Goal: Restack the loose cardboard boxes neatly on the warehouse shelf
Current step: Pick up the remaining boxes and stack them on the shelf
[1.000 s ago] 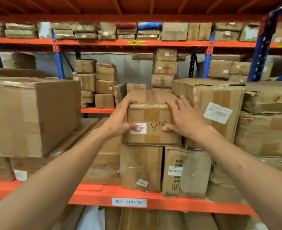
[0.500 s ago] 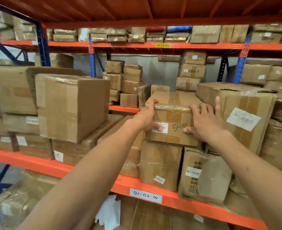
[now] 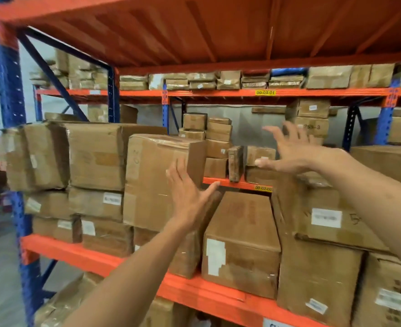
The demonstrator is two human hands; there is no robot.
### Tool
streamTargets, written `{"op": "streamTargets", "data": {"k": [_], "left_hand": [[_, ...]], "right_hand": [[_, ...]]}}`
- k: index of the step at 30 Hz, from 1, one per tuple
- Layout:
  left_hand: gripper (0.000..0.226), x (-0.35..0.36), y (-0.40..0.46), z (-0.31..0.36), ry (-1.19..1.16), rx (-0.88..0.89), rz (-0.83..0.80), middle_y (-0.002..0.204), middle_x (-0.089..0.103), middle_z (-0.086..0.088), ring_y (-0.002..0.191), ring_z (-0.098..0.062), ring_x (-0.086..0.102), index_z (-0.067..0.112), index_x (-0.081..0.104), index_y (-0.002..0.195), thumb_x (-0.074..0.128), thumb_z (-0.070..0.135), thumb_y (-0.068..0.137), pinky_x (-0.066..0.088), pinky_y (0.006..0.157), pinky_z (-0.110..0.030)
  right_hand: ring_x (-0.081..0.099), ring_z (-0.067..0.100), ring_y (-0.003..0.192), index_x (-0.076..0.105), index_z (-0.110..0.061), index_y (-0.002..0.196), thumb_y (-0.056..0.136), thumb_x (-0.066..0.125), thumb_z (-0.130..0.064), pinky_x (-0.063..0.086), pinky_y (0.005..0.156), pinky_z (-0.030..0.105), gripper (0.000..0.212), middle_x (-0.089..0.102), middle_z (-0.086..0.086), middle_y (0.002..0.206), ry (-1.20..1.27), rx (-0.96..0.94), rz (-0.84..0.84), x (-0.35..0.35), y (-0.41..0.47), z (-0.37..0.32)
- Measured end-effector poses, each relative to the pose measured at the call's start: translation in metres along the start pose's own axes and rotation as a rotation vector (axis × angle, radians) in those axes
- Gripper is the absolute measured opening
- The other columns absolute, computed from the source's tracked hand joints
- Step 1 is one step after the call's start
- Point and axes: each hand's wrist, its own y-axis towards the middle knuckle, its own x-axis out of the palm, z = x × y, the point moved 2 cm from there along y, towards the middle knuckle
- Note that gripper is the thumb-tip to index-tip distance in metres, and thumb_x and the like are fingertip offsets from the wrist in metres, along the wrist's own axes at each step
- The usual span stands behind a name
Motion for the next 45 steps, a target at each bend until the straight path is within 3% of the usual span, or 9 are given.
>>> {"op": "streamTargets", "data": {"k": [3, 9, 15, 19, 25, 28, 31, 41, 45], "left_hand": [[0.143, -0.034, 0.027, -0.054, 0.09, -0.078, -0.029, 0.168, -0.003, -0.02, 0.156, -0.037, -0.004, 0.023, -0.005, 0.162, 0.077, 0.081, 0.059, -0.01, 0.122, -0.051], [0.161, -0.062, 0.052, -0.119, 0.299, -0.29, -0.314, 0.16, -0.034, -0.027, 0.15, -0.051, -0.022, 0.036, -0.035, 0.153, 0.08, 0.082, 0.05, -0.001, 0.117, -0.074], [0.159, -0.051, 0.048, -0.136, 0.304, -0.228, -0.386, 0.156, -0.044, -0.023, 0.151, -0.052, -0.018, 0.041, -0.04, 0.148, 0.079, 0.082, 0.051, 0.006, 0.118, -0.074], [0.156, -0.045, 0.05, -0.129, 0.36, -0.142, -0.389, 0.156, -0.044, -0.021, 0.151, -0.051, -0.01, 0.046, -0.043, 0.144, 0.074, 0.087, 0.05, 0.01, 0.119, -0.07], [0.156, -0.049, 0.056, -0.136, 0.288, -0.045, -0.381, 0.165, -0.026, -0.013, 0.153, -0.045, 0.002, 0.043, -0.037, 0.149, 0.075, 0.087, 0.05, 0.012, 0.122, -0.064], [0.162, -0.043, 0.052, -0.132, 0.258, -0.186, -0.371, 0.164, 0.009, -0.019, 0.149, -0.043, 0.02, 0.036, -0.026, 0.156, 0.079, 0.087, 0.043, 0.018, 0.12, -0.062], [0.156, -0.031, 0.056, -0.111, 0.328, -0.071, -0.399, 0.152, 0.031, -0.015, 0.139, -0.038, 0.035, 0.031, -0.008, 0.159, 0.076, 0.09, 0.041, 0.029, 0.114, -0.058], [0.146, 0.023, 0.037, -0.048, 0.649, 0.484, -0.593, 0.147, 0.035, -0.015, 0.136, -0.036, 0.033, 0.032, 0.002, 0.16, 0.081, 0.081, 0.048, 0.029, 0.113, -0.055], [0.145, 0.035, 0.028, -0.043, 0.713, 0.615, -0.608, 0.149, 0.033, -0.016, 0.136, -0.038, 0.033, 0.033, -0.001, 0.16, 0.078, 0.083, 0.049, 0.027, 0.115, -0.059]], "right_hand": [[-0.013, 0.036, 0.153, -0.006, -0.05, 0.153, 0.08, 0.05, -0.084, 0.0, 0.119, 0.065, 0.098, -0.013, 0.009, 0.168, -0.014, -0.173, 0.039, 0.006, 0.041, -0.092], [-0.014, 0.044, 0.151, -0.01, -0.056, 0.153, 0.084, 0.055, -0.077, -0.001, 0.116, 0.071, 0.097, -0.017, 0.008, 0.168, -0.036, -0.402, -0.017, 0.036, 0.084, -0.234], [0.034, 0.047, 0.14, -0.022, -0.058, 0.149, 0.087, 0.059, -0.07, 0.041, 0.103, 0.055, 0.102, 0.015, 0.027, 0.161, -0.325, -0.533, 0.052, 0.068, 0.086, -0.233], [0.051, 0.043, 0.123, -0.029, -0.058, 0.145, 0.086, 0.054, -0.074, 0.048, 0.09, 0.048, 0.103, 0.036, 0.027, 0.146, -0.325, -0.545, 0.119, 0.073, 0.085, -0.208], [0.057, 0.043, 0.113, -0.03, -0.055, 0.146, 0.086, 0.055, -0.074, 0.051, 0.083, 0.048, 0.106, 0.042, 0.029, 0.136, -0.23, -0.435, 0.153, 0.082, 0.067, -0.171], [0.056, 0.044, 0.114, -0.031, -0.053, 0.147, 0.087, 0.055, -0.072, 0.054, 0.083, 0.051, 0.106, 0.04, 0.029, 0.137, -0.14, -0.352, 0.145, 0.093, 0.048, -0.144], [0.058, 0.045, 0.109, -0.029, -0.054, 0.148, 0.087, 0.055, -0.071, 0.055, 0.08, 0.053, 0.105, 0.041, 0.029, 0.136, -0.032, -0.228, 0.155, 0.107, 0.021, -0.112], [0.06, 0.043, 0.098, -0.034, -0.048, 0.147, 0.088, 0.057, -0.068, 0.05, 0.081, 0.049, 0.11, 0.047, 0.032, 0.132, 0.379, 0.19, 0.13, 0.204, -0.089, -0.049], [0.057, 0.045, 0.116, -0.038, -0.032, 0.149, 0.083, 0.056, -0.076, 0.052, 0.084, 0.048, 0.123, 0.038, 0.033, 0.144, 0.198, 0.248, 0.113, 0.212, -0.103, -0.046]]}}
